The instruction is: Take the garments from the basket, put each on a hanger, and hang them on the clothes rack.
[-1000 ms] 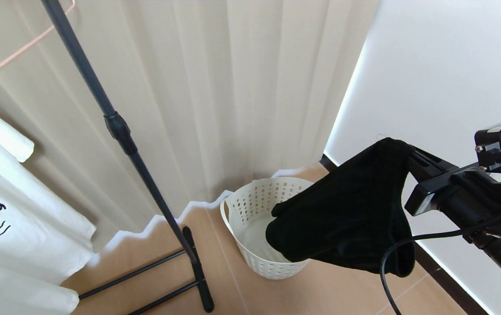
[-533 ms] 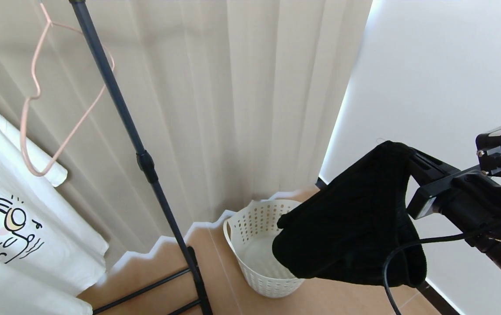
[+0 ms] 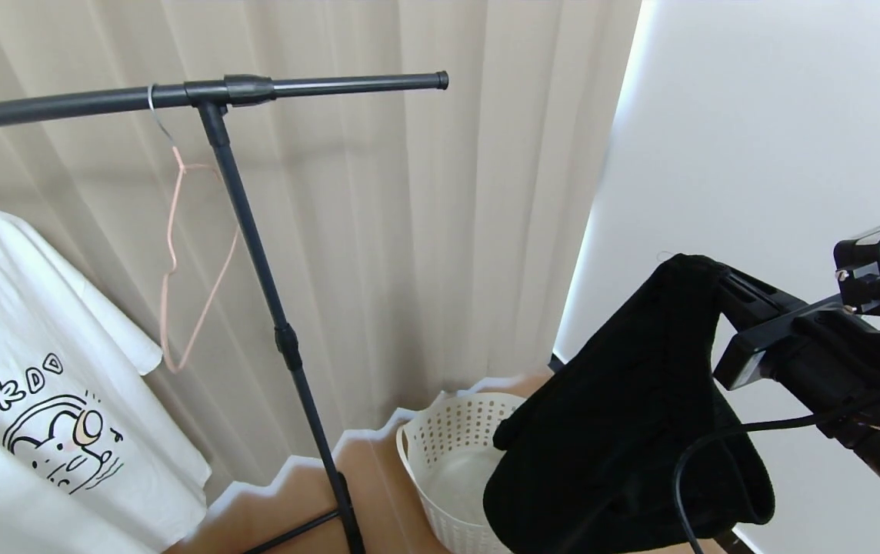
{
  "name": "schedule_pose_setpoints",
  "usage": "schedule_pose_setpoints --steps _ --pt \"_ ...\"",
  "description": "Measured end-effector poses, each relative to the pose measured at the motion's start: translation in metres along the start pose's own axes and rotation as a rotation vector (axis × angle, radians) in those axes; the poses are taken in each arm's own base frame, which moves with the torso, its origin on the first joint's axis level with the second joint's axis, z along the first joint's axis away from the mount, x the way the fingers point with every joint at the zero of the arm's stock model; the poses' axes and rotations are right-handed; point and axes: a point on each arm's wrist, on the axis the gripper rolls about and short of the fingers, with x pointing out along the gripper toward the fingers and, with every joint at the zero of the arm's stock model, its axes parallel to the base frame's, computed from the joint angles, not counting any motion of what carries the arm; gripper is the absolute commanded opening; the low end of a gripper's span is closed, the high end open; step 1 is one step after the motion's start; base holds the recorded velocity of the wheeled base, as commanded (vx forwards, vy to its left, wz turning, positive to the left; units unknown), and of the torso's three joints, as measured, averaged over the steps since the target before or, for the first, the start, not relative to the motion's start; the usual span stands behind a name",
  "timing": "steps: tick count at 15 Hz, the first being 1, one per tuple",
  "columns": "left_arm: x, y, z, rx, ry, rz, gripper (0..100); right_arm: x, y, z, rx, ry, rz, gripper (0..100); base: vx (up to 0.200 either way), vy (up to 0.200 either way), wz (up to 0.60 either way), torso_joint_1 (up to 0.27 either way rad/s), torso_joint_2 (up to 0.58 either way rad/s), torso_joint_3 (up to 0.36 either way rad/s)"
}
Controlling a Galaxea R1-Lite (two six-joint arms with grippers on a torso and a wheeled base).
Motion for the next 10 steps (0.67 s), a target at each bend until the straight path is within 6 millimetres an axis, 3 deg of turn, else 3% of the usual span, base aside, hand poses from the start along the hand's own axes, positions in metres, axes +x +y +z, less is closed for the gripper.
schedule_pose_setpoints --steps 10 --pt "0.0000 0.0000 0.0002 0.000 -0.001 0.002 100 -0.0004 -0.0002 0.0006 -0.012 -0.003 -0.001 0 0.000 0.000 0.00 0.229 -0.56 -0.325"
